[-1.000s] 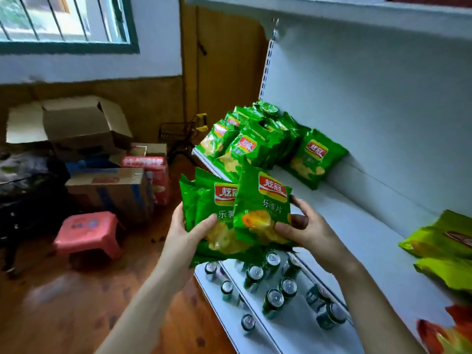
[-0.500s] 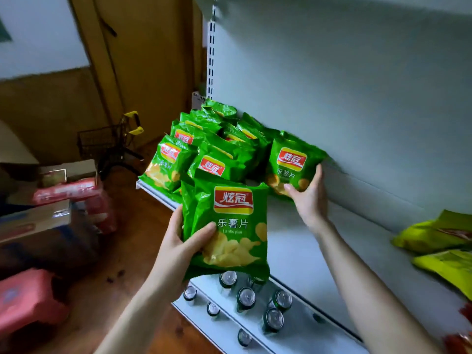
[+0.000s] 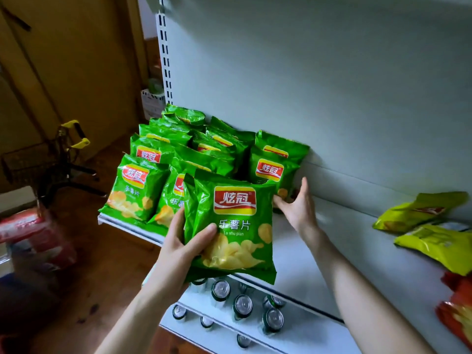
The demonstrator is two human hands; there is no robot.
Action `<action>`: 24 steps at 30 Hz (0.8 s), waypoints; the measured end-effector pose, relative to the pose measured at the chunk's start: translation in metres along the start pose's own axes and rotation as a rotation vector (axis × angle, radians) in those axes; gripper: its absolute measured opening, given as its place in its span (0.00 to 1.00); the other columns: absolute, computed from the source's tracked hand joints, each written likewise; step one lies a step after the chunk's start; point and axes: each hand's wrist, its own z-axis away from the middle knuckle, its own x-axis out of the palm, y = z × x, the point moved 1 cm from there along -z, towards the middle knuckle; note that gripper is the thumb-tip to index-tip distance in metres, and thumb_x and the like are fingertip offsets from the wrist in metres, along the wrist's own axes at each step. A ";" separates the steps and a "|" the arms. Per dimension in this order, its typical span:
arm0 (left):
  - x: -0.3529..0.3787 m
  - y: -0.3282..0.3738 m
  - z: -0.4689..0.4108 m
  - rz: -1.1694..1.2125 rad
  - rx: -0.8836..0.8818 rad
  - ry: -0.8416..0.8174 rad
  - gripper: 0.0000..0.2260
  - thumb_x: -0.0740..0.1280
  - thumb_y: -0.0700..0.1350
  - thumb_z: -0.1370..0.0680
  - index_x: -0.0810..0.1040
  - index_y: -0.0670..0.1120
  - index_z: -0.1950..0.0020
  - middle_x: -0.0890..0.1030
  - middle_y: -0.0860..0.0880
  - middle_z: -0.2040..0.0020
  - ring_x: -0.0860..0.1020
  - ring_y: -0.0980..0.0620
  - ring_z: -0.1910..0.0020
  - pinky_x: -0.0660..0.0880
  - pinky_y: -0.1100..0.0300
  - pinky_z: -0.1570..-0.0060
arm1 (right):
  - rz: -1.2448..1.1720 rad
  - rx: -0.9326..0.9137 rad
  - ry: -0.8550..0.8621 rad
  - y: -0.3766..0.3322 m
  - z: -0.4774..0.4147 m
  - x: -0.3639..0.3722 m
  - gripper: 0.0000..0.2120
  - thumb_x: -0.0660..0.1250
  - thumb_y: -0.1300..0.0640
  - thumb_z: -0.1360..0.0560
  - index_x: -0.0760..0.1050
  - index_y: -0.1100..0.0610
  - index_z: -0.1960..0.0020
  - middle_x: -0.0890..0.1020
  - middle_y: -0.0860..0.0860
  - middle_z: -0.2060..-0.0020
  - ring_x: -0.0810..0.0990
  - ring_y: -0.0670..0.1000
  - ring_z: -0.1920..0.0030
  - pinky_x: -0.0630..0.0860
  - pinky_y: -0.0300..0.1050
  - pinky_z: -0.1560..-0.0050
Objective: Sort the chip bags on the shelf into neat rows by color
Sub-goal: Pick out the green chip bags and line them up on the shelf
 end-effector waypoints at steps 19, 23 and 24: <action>-0.025 0.008 -0.018 -0.250 -0.123 -0.433 0.53 0.83 0.53 0.49 0.63 0.51 0.28 0.81 0.49 0.42 0.81 0.48 0.44 0.78 0.49 0.45 | -0.501 0.077 -0.290 -0.068 0.156 -0.034 0.39 0.78 0.46 0.42 0.66 0.53 0.36 0.83 0.51 0.63 0.82 0.48 0.60 0.77 0.39 0.61; -0.039 0.011 -0.016 -0.283 -0.081 -0.383 0.28 0.77 0.41 0.34 0.68 0.59 0.42 0.83 0.63 0.55 0.82 0.59 0.53 0.79 0.64 0.59 | -0.545 0.108 -0.093 -0.056 0.135 -0.029 0.32 0.80 0.53 0.42 0.69 0.52 0.43 0.84 0.54 0.57 0.83 0.47 0.61 0.80 0.41 0.63; -0.043 0.011 -0.015 -0.279 -0.083 -0.369 0.26 0.73 0.40 0.33 0.68 0.59 0.42 0.84 0.61 0.54 0.82 0.58 0.53 0.79 0.64 0.60 | -0.535 0.127 0.020 -0.049 0.122 -0.029 0.25 0.77 0.57 0.38 0.70 0.52 0.46 0.83 0.57 0.55 0.83 0.46 0.62 0.81 0.43 0.63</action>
